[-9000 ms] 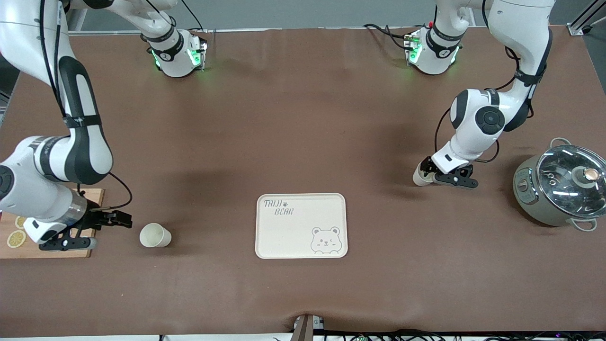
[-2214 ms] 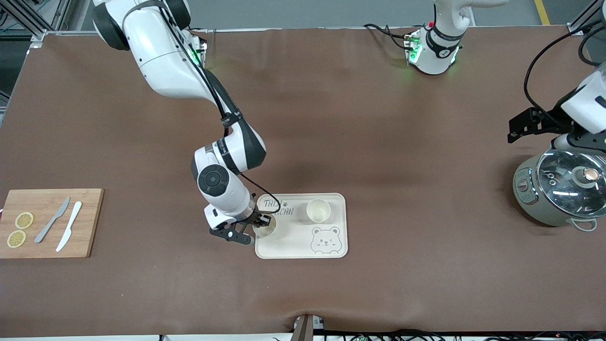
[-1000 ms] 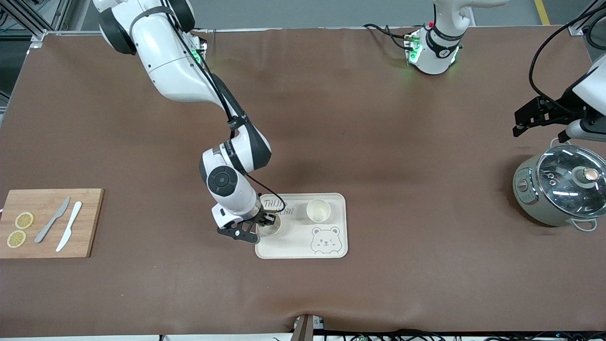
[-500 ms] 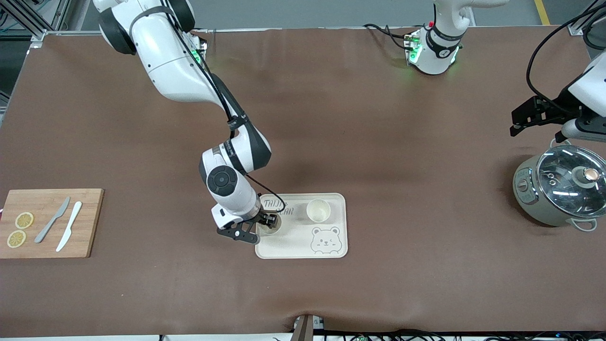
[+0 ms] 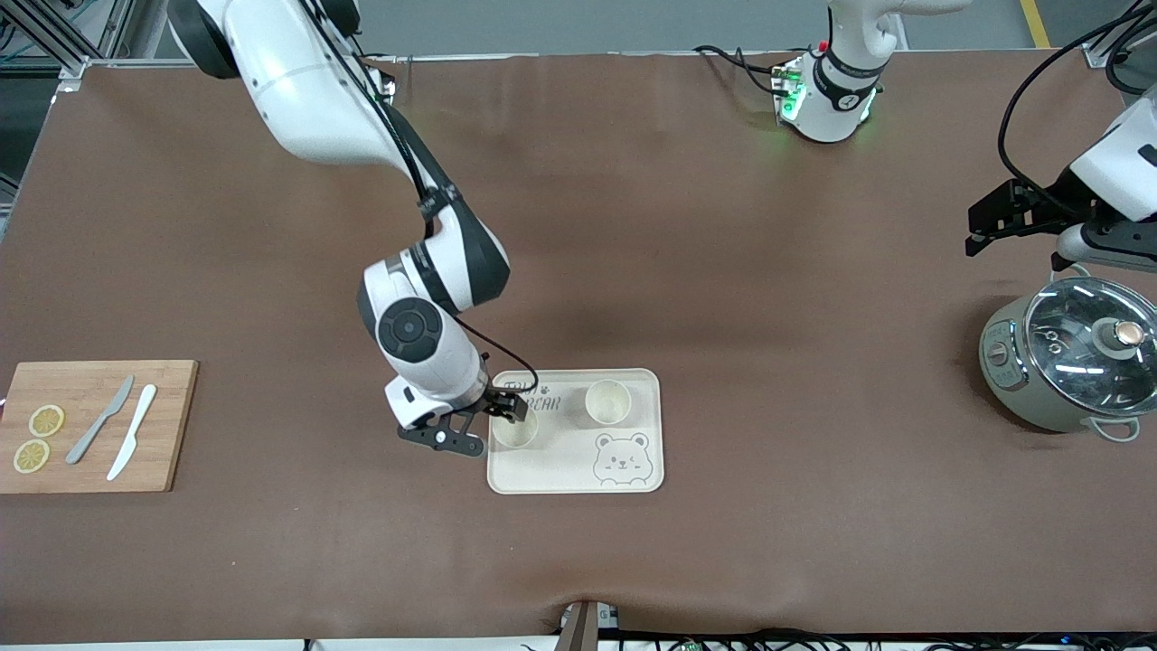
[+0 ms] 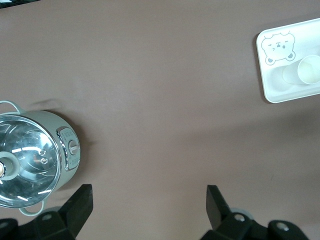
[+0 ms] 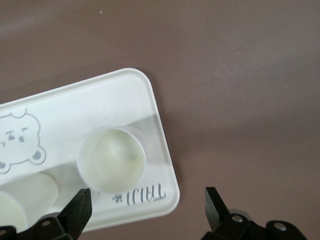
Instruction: Place white IKEA cup upright on tray with both arms
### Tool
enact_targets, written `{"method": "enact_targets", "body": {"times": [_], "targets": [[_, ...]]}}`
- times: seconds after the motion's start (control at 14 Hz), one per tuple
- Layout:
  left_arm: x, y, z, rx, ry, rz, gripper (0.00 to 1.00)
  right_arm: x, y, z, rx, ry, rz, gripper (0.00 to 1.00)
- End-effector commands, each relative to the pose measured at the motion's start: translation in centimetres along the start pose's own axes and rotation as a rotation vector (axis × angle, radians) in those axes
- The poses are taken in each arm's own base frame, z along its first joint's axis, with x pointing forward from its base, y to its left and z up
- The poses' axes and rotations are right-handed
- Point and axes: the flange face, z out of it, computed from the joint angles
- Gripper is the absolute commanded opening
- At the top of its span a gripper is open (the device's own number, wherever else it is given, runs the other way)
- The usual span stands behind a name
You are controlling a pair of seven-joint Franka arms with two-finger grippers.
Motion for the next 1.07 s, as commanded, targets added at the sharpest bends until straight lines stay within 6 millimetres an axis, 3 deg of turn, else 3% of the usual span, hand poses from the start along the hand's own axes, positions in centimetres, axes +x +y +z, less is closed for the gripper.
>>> {"method": "enact_targets", "body": {"times": [0.0, 0.14, 0.36, 0.5, 0.57, 0.71, 0.86, 1.0], "targets": [[-0.1, 0.1, -0.4, 0.001, -0.005, 0.008, 1.00, -1.8, 1.3, -7.7, -0.012, -0.019, -0.011, 1.00], [0.0, 0.0, -0.3, 0.001, -0.006, 0.008, 1.00, -3.5, 2.7, -13.2, 0.003, -0.016, -0.013, 1.00], [-0.1, 0.1, -0.5, 0.001, -0.003, 0.008, 1.00, -5.9, 6.9, -20.4, 0.001, -0.031, -0.064, 1.00], [0.0, 0.3, -0.6, 0.001, 0.000, 0.011, 1.00, -6.4, 12.2, -25.5, -0.001, -0.034, -0.102, 1.00], [0.0, 0.4, -0.5, 0.001, -0.002, 0.013, 1.00, -6.8, 14.4, -27.4, -0.005, -0.029, -0.126, 1.00], [0.0, 0.1, -0.6, 0.002, 0.000, 0.007, 1.00, -6.7, 20.7, -30.9, -0.012, -0.014, -0.172, 1.00], [0.1, 0.1, -0.8, 0.002, 0.006, 0.004, 1.00, -5.8, 27.4, -33.0, -0.003, 0.002, -0.204, 1.00], [0.2, 0.2, -0.6, 0.002, 0.003, 0.002, 1.00, -4.4, 33.3, -33.0, -0.008, -0.011, -0.228, 1.00]]}}
